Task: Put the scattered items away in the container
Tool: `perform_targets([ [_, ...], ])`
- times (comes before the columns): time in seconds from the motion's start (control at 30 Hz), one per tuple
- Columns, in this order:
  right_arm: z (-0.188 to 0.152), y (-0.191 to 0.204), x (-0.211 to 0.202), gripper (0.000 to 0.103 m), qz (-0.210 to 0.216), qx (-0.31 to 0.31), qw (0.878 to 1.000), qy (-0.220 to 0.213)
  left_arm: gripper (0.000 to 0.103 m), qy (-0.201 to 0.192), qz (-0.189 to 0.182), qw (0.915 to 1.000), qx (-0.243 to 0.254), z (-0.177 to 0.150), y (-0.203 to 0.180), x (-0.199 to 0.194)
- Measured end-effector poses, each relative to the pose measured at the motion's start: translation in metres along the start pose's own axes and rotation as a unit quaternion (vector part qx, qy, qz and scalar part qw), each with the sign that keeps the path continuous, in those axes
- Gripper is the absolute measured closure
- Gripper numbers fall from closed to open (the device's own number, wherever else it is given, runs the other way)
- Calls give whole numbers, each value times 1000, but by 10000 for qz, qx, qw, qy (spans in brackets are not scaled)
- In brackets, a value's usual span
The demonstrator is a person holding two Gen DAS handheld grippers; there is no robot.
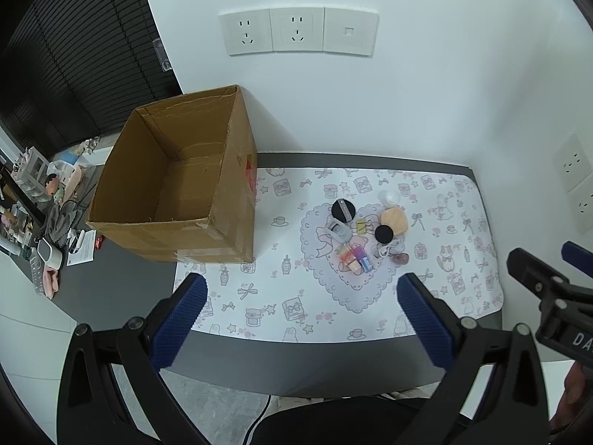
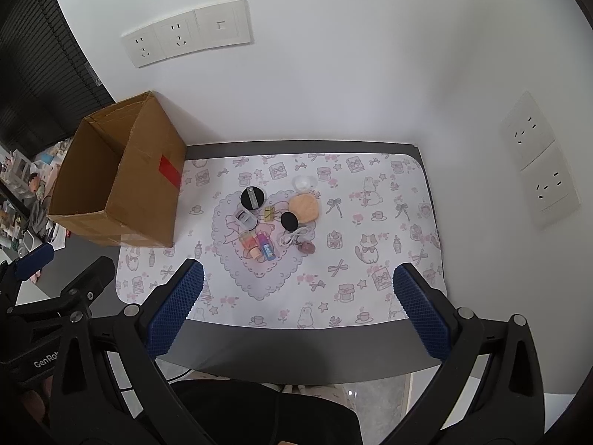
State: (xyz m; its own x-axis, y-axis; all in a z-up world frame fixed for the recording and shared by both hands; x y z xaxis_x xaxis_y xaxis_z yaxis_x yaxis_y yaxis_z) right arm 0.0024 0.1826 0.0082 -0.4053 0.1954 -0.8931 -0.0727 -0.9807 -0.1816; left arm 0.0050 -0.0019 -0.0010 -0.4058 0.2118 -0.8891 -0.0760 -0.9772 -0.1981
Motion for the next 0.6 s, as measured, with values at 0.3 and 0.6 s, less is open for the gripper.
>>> perform_targets([
  [0.3, -2, 0, -3, 0, -23, 32, 10000, 15, 1, -20, -28, 10000, -15, -2, 5, -2],
  [0.6, -4, 7, -5, 0, -57, 47, 10000, -8, 1, -13, -123, 9999, 95, 4, 22, 1],
])
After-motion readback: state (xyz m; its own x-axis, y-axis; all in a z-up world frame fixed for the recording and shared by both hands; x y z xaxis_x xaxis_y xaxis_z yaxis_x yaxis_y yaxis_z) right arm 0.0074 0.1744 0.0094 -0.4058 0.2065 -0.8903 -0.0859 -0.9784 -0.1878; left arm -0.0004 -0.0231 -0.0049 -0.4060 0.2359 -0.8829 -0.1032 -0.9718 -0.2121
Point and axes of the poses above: each gripper's, at about its wrist camera, not at the fingertips, and x roughly the way its jaws point, y to its left, z to its top, the point moved 1 cm from there along x, roughly the way its jaws point, and after that the axes turned 13 degrees about -z, right-handed, at the moved point
